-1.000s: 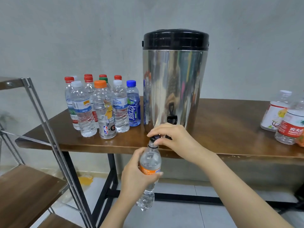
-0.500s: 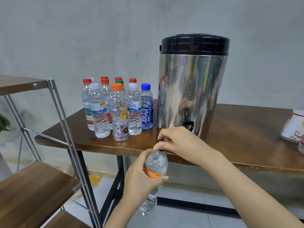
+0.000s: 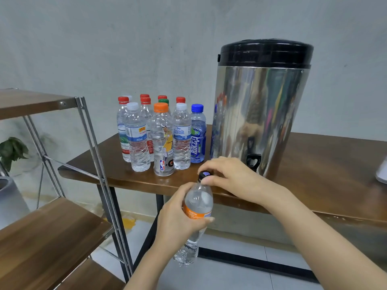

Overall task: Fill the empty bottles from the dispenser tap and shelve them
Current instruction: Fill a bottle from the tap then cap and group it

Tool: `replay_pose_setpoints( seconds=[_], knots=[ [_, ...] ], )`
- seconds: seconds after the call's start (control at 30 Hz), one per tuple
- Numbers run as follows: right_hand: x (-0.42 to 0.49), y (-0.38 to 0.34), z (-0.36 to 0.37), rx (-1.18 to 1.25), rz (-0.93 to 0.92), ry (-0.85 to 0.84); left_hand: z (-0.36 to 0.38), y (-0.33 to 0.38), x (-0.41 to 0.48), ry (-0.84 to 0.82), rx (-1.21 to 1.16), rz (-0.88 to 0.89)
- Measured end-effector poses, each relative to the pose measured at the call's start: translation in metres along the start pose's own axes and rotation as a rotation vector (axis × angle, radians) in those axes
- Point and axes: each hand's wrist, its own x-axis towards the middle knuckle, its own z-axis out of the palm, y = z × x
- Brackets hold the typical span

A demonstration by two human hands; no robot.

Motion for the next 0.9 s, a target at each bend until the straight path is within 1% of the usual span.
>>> replay_pose_setpoints(
  seconds=[0.07,0.13,0.17,0.23,0.27,0.3,0.33,0.4,0.47,0.53,0.6,0.8,0.87,0.9],
  knots=[
    [0.003,-0.003,0.005,-0.104,0.099,0.074,0.001,0.0,0.001,0.012,0.035,0.016],
    [0.004,-0.007,0.008,-0.323,0.165,0.095,0.002,0.0,0.002,0.024,0.055,0.023],
    [0.003,-0.007,0.009,-0.304,0.166,0.108,0.001,-0.001,0.003,0.029,0.057,0.026],
    [0.002,-0.004,0.004,-0.078,0.101,0.057,-0.002,-0.005,0.003,0.034,0.041,0.023],
    [0.003,-0.003,0.001,-0.018,0.051,0.023,-0.003,-0.006,0.004,0.033,0.041,0.022],
    [0.004,-0.001,0.001,-0.018,0.024,0.008,-0.004,-0.007,0.004,0.026,0.053,0.03],
    [0.006,0.0,0.002,-0.04,0.025,0.035,-0.004,-0.007,0.003,0.011,0.08,0.04],
    [0.009,0.0,0.004,-0.129,0.107,0.095,-0.001,-0.003,0.001,-0.023,0.146,0.071],
    [0.009,-0.001,0.007,-0.169,0.136,0.084,-0.001,-0.002,0.001,-0.021,0.161,0.078],
    [0.008,0.001,0.006,-0.076,0.08,0.021,-0.003,-0.008,0.003,0.01,0.08,0.034],
    [0.007,0.004,0.004,-0.042,0.042,-0.014,-0.005,-0.01,0.003,0.021,0.036,0.01],
    [0.007,0.003,0.012,0.022,0.102,0.002,-0.001,-0.012,0.002,0.051,0.075,0.06],
    [0.004,0.002,0.022,0.118,0.142,0.082,-0.002,-0.011,0.003,0.065,0.015,0.039],
    [0.003,0.003,0.027,0.175,0.163,0.159,-0.005,-0.008,0.007,0.076,-0.024,0.028]
  ],
)
